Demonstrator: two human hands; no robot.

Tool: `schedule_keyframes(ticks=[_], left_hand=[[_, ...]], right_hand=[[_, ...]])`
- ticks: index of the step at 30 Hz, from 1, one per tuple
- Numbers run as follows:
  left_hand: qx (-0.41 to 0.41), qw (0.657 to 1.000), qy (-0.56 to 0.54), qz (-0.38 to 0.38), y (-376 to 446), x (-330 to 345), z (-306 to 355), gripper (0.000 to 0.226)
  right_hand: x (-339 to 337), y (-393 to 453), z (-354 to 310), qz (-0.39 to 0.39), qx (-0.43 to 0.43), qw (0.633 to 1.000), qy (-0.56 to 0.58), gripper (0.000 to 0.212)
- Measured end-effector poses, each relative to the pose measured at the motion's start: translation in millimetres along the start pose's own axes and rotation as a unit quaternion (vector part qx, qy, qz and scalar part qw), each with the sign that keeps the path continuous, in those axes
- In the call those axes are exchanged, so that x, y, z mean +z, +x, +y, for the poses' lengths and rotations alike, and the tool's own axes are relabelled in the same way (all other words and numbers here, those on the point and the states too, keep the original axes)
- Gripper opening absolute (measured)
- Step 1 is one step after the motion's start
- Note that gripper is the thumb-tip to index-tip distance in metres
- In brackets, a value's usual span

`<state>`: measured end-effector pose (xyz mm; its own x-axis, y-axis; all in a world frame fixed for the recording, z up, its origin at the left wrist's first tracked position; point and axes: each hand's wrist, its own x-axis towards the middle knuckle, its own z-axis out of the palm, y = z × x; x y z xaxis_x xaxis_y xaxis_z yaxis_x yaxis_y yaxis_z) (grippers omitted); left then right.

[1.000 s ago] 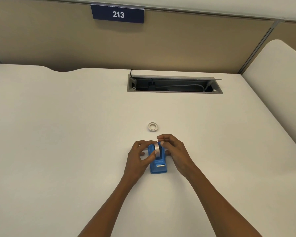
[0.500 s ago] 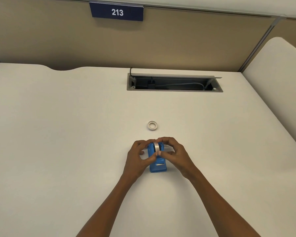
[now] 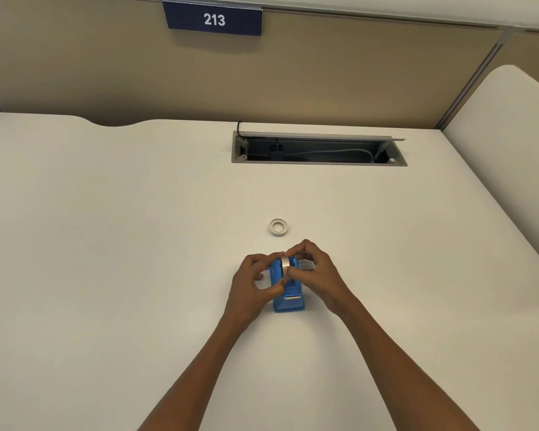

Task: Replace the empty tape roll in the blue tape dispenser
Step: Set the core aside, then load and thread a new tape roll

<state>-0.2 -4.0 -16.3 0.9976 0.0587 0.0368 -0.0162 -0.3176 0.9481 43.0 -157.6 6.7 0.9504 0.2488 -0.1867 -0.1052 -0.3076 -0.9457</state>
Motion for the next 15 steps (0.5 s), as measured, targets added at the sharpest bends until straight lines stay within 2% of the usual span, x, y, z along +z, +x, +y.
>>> schedule_keyframes(ticks=[11, 15], left_hand=[[-0.002, 1.0, -0.007, 0.0, 2.0, -1.0, -2.1, 0.054], [-0.007, 1.0, -0.004, -0.004, 3.0, -1.1, -3.4, 0.053]], right_hand=[[1.1, 3.8, -8.2, 0.019, 0.01, 1.0, 0.012, 0.007], [-6.9, 2.3, -13.1, -0.002, 0.004, 1.0, -0.011, 0.016]])
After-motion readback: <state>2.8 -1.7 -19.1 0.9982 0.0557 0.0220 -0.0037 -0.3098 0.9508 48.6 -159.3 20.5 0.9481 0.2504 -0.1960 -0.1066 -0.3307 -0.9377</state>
